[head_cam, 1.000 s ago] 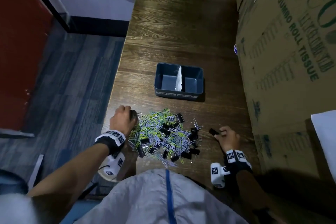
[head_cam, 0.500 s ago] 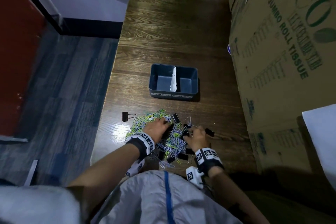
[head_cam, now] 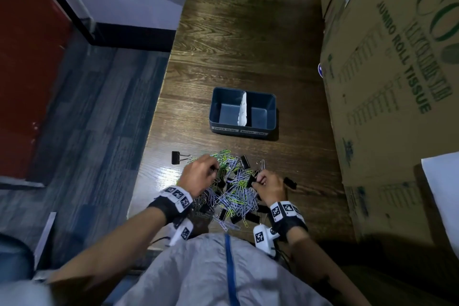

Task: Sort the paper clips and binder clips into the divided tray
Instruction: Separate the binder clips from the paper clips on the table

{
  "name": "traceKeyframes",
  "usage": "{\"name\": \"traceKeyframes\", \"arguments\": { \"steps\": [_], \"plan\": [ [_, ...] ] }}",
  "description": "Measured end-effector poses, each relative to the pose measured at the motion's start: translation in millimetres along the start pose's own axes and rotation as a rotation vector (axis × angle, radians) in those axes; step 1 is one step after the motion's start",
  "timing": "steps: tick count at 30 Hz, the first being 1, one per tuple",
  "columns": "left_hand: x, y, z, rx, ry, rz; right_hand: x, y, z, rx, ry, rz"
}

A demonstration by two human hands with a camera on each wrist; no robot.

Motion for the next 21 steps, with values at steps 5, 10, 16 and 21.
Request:
{"name": "traceKeyframes", "arguments": {
  "steps": [5,10,16,21],
  "plan": [
    [38.6,-35.0,-33.6,0.083,0.058,0.068,7.3,-5.2,-5.7,0.060,0.002,0.018],
    [54.5,-86.1,-75.4,0.420,0.077,0.127,27.8,-7.8,-5.9,0.048,0.030,0.319],
    [37.7,-104.0,-102.5,0.471,-0.023,0.142,49.0,8.9,4.4,-0.067,0.036,0.471],
    [29.4,-74.9,-100.3,0.301,-0.012,0.295,63.8,21.5,1.6,-0.119,0.030,0.570]
  ]
}}
Point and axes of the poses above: each hand's wrist, its own z-axis towards the middle knuckle, its own x-axis out of the back of the hand, y = z × x, the point moved 2 cm from there along z, towards the middle knuckle, and after that the axes turned 8 degrees about -x, right-handed, at the moved point
